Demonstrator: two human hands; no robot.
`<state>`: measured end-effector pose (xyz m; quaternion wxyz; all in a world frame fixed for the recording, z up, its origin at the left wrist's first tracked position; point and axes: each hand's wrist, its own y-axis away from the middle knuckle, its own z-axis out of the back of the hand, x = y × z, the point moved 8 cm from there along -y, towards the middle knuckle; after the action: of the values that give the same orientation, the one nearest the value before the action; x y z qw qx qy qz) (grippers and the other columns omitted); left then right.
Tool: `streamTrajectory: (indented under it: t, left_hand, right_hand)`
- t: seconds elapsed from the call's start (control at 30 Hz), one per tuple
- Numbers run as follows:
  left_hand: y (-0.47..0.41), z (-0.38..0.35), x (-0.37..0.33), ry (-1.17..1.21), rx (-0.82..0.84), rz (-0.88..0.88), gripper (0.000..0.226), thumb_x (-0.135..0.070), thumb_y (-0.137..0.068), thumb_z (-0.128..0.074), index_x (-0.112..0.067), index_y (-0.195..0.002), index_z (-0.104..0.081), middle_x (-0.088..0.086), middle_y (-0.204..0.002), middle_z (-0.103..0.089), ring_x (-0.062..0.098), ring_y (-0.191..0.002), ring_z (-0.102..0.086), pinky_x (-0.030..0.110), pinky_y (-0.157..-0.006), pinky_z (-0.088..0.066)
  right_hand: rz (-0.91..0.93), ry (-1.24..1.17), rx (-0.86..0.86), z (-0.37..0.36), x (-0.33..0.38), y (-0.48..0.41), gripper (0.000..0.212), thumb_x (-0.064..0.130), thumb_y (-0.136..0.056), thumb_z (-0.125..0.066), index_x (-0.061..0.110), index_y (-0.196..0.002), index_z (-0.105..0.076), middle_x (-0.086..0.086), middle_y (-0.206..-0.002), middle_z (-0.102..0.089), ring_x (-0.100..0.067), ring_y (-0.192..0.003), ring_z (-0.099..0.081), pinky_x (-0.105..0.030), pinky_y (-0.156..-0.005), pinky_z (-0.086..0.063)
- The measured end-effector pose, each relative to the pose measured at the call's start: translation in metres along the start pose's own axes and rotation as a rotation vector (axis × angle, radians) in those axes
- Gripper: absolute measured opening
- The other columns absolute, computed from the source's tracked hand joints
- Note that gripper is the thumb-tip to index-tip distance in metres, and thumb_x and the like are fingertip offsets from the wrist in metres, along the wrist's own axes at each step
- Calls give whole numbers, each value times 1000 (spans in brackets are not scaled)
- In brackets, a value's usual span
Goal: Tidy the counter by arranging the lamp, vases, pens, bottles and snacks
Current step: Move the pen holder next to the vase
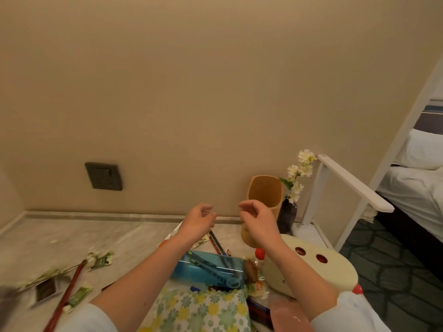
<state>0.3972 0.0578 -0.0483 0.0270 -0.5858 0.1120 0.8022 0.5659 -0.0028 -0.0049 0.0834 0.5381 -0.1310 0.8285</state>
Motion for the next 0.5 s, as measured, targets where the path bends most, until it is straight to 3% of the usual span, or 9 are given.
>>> streamTrajectory:
  t: [0.1, 0.23, 0.3, 0.43, 0.5]
  left_hand:
    - [14, 31, 23, -39, -54, 12, 25, -16, -94, -55, -14, -119, -58, -1, -97, -64, 15, -82, -64, 38, -83, -54]
    - [36, 64, 51, -76, -126, 13, 22, -13, -92, -58, -16, -113, -63, -1, -104, -65, 15, -92, -64, 33, -87, -53]
    - [43, 71, 64, -75, -132, 13, 21, -9, -91, -58, -17, -111, -64, -1, -107, -64, 15, -100, -62, 31, -92, -50]
    - [56, 77, 89, -103, -123, 50, 30, -6, -91, -57, -14, -120, -60, 3, -120, -62, 15, -112, -58, 29, -99, -45]
    - [59, 75, 97, -125, -107, 79, 37, -5, -91, -56, -12, -128, -55, 4, -128, -58, 16, -117, -54, 29, -103, -43]
  right_hand:
    - [-37, 25, 123, -35, -3, 13, 21, 13, -92, -59, 32, -98, -62, 5, -98, -67, -13, -94, -64, -34, -83, -56]
    - [-72, 83, 236, -74, -8, 32, 22, 15, -91, -63, 25, -111, -64, 9, -103, -64, -8, -98, -62, -19, -78, -51]
    - [-63, 178, 306, -89, -13, 39, 34, 21, -85, -69, 27, -117, -60, 10, -110, -62, -9, -105, -59, -21, -85, -51]
    - [-43, 576, 461, -118, -27, 48, 74, 38, -71, -74, 31, -138, -44, 7, -139, -51, -15, -125, -49, -39, -102, -46]
    - [-29, 681, 479, -125, -31, 51, 80, 41, -71, -73, 32, -142, -39, 6, -145, -46, -18, -129, -46, -43, -107, -40]
